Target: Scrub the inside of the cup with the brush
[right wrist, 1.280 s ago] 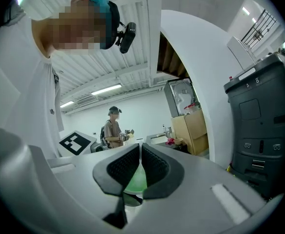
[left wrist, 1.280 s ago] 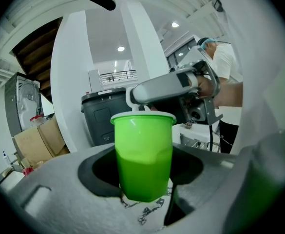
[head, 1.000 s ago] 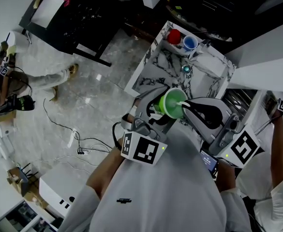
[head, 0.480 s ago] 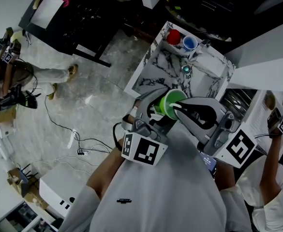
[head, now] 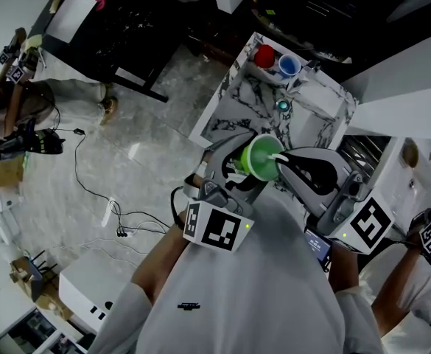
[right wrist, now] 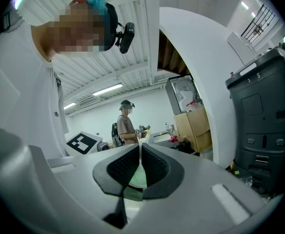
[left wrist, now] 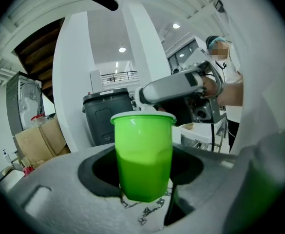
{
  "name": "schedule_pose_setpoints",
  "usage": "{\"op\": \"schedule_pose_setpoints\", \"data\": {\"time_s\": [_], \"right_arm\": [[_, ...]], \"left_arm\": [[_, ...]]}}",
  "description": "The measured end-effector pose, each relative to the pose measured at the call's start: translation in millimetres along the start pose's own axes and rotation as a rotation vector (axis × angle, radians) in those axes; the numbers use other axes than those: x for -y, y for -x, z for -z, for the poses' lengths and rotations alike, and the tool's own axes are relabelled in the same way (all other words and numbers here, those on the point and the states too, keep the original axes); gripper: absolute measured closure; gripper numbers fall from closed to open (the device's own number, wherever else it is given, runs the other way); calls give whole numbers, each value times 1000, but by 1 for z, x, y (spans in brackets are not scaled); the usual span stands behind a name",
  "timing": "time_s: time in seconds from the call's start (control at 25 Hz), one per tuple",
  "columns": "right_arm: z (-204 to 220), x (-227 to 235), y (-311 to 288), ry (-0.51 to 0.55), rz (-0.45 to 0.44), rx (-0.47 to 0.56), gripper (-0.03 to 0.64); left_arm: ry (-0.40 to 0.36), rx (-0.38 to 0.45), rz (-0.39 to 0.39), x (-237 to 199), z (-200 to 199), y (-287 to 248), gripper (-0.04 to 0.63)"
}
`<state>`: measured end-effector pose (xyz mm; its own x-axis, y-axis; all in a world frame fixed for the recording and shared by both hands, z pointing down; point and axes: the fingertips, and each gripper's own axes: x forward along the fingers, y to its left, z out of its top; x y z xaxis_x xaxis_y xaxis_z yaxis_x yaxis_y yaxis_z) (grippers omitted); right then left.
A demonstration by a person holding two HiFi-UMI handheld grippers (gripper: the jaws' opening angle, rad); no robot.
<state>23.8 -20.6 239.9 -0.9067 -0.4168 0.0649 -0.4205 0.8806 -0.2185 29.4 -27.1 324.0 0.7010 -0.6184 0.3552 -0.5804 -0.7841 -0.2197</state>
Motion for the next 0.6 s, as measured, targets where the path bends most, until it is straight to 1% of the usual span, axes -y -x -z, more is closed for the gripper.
{"op": "schedule_pose_setpoints", "data": {"time_s": [0.12, 0.24, 0.4, 0.6], "right_arm": [[0, -4, 1, -15, -13, -4, 597], [-3, -15, -2, -55, -56, 9, 597], [-8, -24, -9, -59, -95, 31, 597], [-17, -18, -17, -29, -78, 59, 598]], "left_arm": [[12, -9, -3, -3, 2, -3, 336], [18, -11, -12, -6, 1, -3, 336], [13, -10, -6, -1, 2, 0, 336], [22, -10, 3, 2, 2, 3, 336]]}}
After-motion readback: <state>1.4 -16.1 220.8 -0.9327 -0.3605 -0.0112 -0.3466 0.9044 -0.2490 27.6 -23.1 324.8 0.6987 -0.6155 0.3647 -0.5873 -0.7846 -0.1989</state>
